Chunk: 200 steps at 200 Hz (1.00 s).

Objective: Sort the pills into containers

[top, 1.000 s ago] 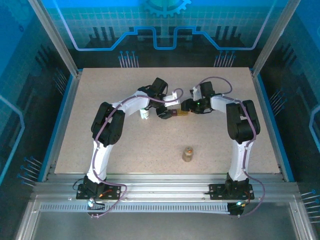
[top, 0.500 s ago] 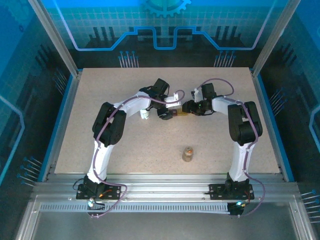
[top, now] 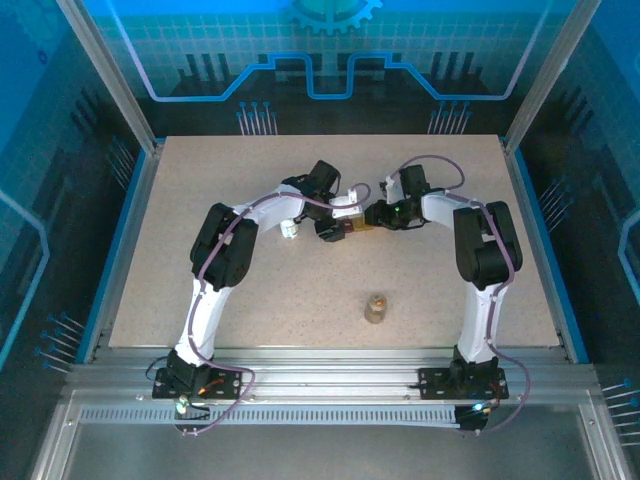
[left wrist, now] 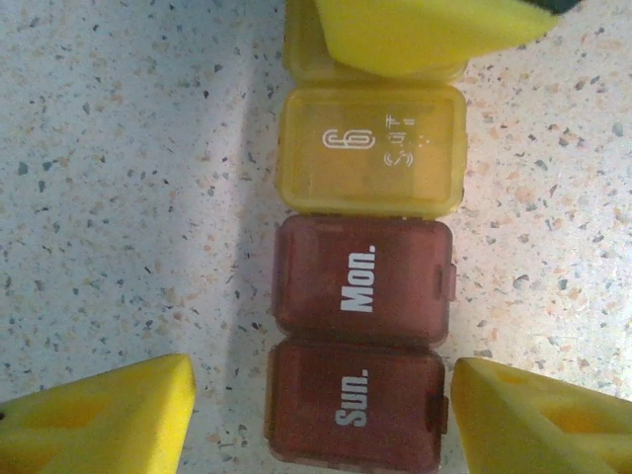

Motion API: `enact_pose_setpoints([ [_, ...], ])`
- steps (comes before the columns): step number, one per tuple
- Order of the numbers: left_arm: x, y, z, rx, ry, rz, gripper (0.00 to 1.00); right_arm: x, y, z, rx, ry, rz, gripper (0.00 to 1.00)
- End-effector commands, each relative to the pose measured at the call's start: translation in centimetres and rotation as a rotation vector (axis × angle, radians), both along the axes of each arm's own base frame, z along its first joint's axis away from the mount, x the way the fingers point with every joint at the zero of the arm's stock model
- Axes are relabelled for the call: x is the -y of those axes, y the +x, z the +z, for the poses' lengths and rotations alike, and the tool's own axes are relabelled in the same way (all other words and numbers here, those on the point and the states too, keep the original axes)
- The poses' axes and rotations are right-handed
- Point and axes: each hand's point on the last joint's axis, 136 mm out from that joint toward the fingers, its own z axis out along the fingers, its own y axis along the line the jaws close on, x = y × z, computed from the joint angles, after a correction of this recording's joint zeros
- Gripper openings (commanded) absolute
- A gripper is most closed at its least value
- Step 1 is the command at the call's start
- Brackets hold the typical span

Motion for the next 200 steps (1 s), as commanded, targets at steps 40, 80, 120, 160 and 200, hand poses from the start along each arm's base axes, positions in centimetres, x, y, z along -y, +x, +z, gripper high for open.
enact_pose_setpoints([
  [40, 0.1, 0.2, -0.1, -0.007, 0.027, -0.054, 0.59, -0.2, -0.8, -2.1, -0.052, -0.069, 0.030, 0.37],
  [80, -0.2, -0.3, -0.3, -0.039, 0.029, -0.065, 0.53, 0.1, -0.9, -2.6, -0.061, -0.113, 0.031, 0.37],
  [120, -1.2, -1.4, -0.8, -0.073, 0.052, -0.106, 0.54, 0.1, -1.0, -3.2, -0.079, -0.138, 0.035, 0.37],
  [160, -0.6, -0.5, -0.8, -0.045, 0.034, -0.081, 0.52, -0.1, -1.1, -3.3, -0.077, -0.158, 0.046, 0.37],
  [200, 0.0, -0.2, -1.2, -0.034, 0.035, -0.075, 0.50, -0.2, -1.2, -3.5, -0.077, -0.170, 0.053, 0.37],
])
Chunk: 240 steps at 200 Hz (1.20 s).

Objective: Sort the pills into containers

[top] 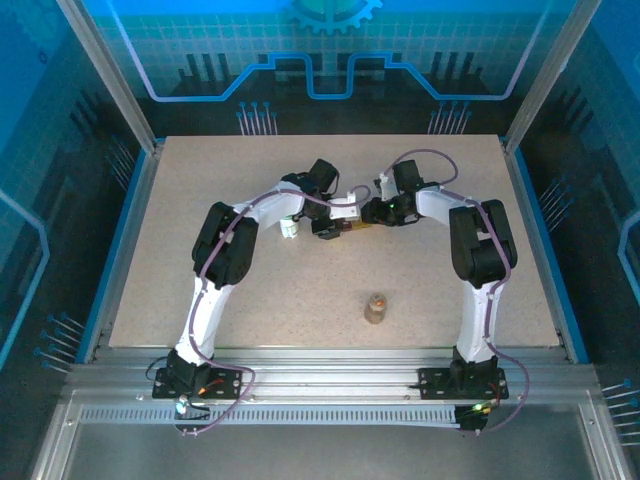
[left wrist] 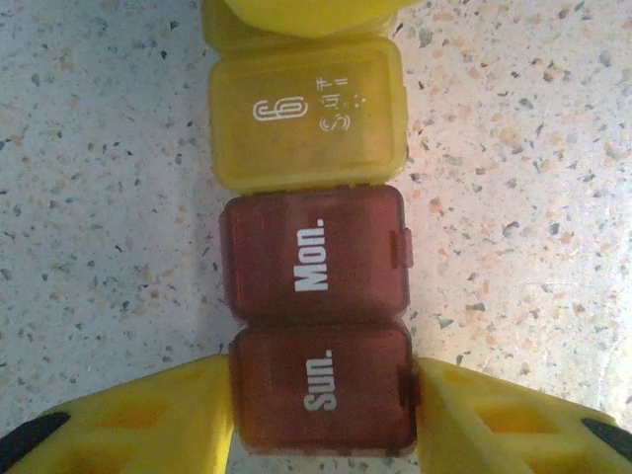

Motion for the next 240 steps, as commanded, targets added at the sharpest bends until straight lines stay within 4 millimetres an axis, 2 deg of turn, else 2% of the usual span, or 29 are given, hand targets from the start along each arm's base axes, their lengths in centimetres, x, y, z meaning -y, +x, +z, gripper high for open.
enact_pose_setpoints([
  [1, 0.9, 0.3, -0.4, 0.001, -0.018, -0.012, 0.50, 0.3, -2.0, -3.5, -0.095, -0.090, 0.018, 0.37],
  [14, 1.0, 0.2, -0.4, -0.005, -0.018, -0.014, 0.49, 0.3, -2.0, -3.7, -0.097, -0.097, 0.019, 0.37],
  [30, 1.0, 0.2, -0.2, -0.012, -0.018, -0.016, 0.34, 0.4, -2.0, -3.7, -0.097, -0.109, 0.020, 0.36],
  [43, 0.9, 0.1, 0.0, -0.025, -0.021, -0.010, 0.29, 0.5, -2.1, -3.8, -0.098, -0.122, 0.017, 0.36],
  [88, 0.5, -0.3, 1.4, -0.129, -0.080, 0.073, 0.34, 1.2, -2.3, -4.4, -0.102, -0.201, -0.008, 0.32],
  [117, 0.1, -0.3, 2.6, -0.257, -0.144, 0.160, 0.43, 1.2, -2.5, -4.9, -0.102, -0.268, 0.000, 0.31],
  [209, -1.3, 2.3, 3.1, -0.195, -0.152, 0.259, 0.49, 1.2, -2.6, -5.1, -0.110, -0.285, 0.009, 0.31],
  [240, -2.2, 4.2, 2.8, -0.104, -0.117, 0.297, 0.49, 1.2, -2.6, -5.1, -0.112, -0.288, 0.013, 0.31],
])
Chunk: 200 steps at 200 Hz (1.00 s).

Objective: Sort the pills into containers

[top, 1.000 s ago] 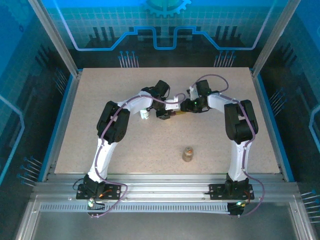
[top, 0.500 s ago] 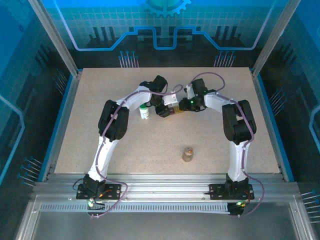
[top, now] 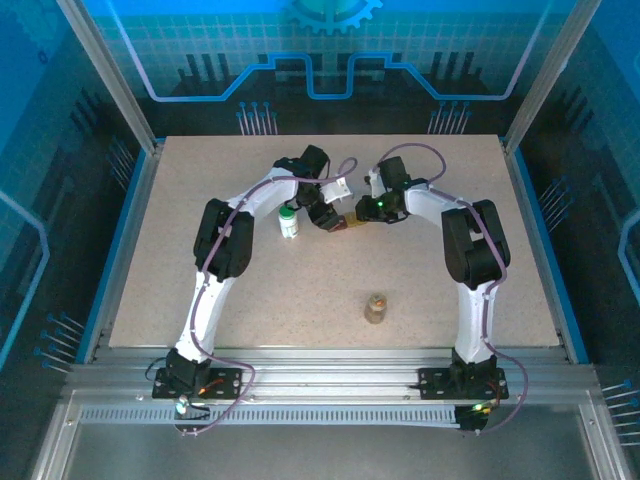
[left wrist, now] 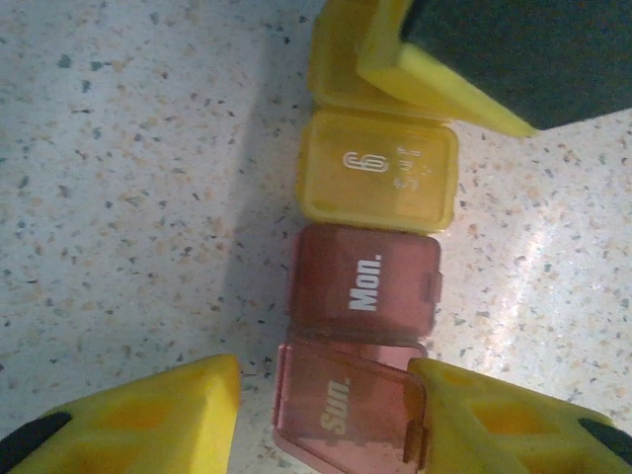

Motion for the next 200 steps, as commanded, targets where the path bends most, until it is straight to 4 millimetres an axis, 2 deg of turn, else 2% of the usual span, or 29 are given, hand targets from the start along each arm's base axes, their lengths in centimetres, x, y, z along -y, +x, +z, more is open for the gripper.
enact_pose_setpoints([
  [1, -1.0, 2.6, 0.9, 0.096, 0.024, 0.057, 0.49, 2.2, -3.6, -5.3, -0.174, -0.145, -0.003, 0.31],
  [28, -1.8, 4.4, 1.0, 0.183, 0.066, 0.098, 0.51, 2.1, -3.6, -5.3, -0.175, -0.145, 0.002, 0.31],
  [57, -2.1, 5.2, 1.0, 0.222, 0.080, 0.119, 0.51, 2.1, -3.7, -5.4, -0.177, -0.149, 0.005, 0.31],
  [106, -2.6, 4.5, -0.9, 0.195, 0.116, 0.090, 0.51, 2.0, -3.6, -5.5, -0.177, -0.159, 0.005, 0.32],
  [130, -2.5, 4.3, -0.8, 0.192, 0.104, 0.093, 0.52, 2.1, -3.6, -5.5, -0.177, -0.159, 0.003, 0.33],
  [164, -1.8, 5.0, 1.1, 0.217, 0.060, 0.118, 0.52, 2.1, -3.4, -5.3, -0.171, -0.156, -0.004, 0.38],
  [184, -1.6, 6.0, 3.8, 0.285, 0.019, 0.152, 0.52, 2.1, -3.3, -4.9, -0.156, -0.152, -0.010, 0.39],
  [200, -1.1, 6.5, 6.7, 0.345, -0.047, 0.178, 0.53, 2.1, -3.1, -4.4, -0.138, -0.152, -0.016, 0.40],
])
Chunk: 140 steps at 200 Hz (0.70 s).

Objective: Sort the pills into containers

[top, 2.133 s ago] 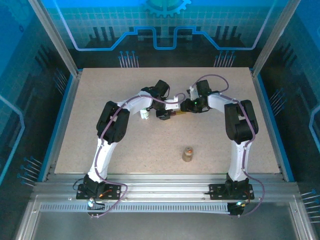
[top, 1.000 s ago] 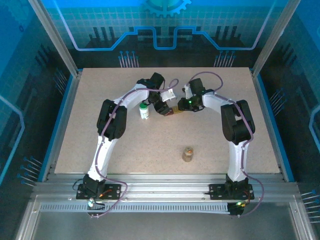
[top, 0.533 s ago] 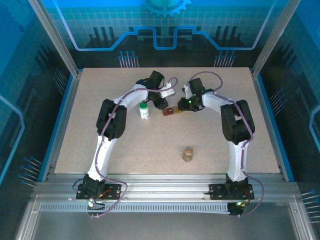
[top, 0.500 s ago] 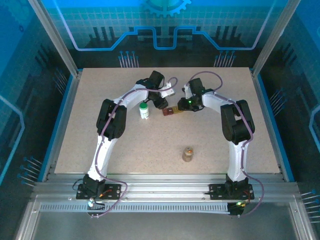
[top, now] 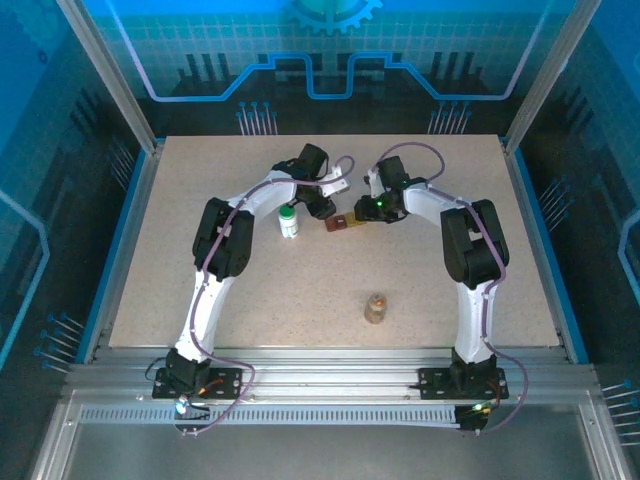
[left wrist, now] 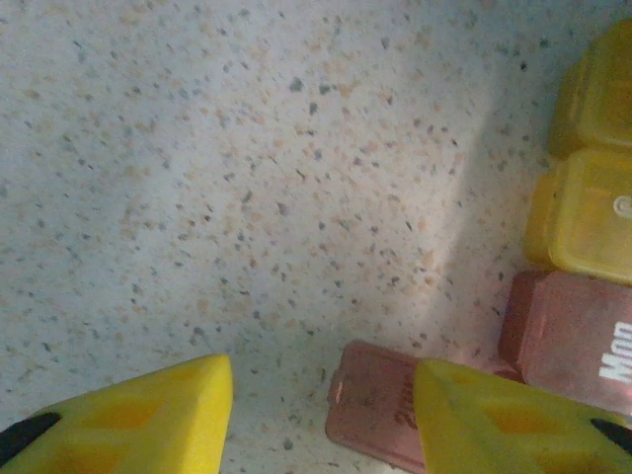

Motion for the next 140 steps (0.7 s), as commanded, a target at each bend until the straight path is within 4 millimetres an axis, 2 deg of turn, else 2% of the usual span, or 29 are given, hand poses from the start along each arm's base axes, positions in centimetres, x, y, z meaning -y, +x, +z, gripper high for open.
enact_pose_setpoints([
  [1, 0.7, 1.5, 7.0, 0.143, -0.123, 0.045, 0.53, 2.0, -3.2, -4.2, -0.137, -0.124, -0.019, 0.40],
  [29, 1.2, 2.0, 12.2, 0.253, -0.249, 0.097, 0.55, 2.2, -3.0, -2.9, -0.103, -0.112, -0.027, 0.42],
  [57, 0.3, 2.3, 16.1, 0.377, -0.331, 0.188, 0.56, 2.4, -2.7, -1.1, -0.047, -0.085, -0.030, 0.44],
  [96, -2.6, 1.4, 20.9, 0.517, -0.442, 0.372, 0.62, 2.0, -2.7, 1.7, 0.051, -0.045, -0.014, 0.48],
  [120, -4.9, -0.2, 23.8, 0.562, -0.497, 0.493, 0.63, 2.0, -2.8, 3.2, 0.106, -0.034, -0.006, 0.48],
  [140, -6.6, -1.9, 25.0, 0.565, -0.527, 0.584, 0.65, 1.9, -3.0, 4.3, 0.154, -0.034, 0.005, 0.51],
])
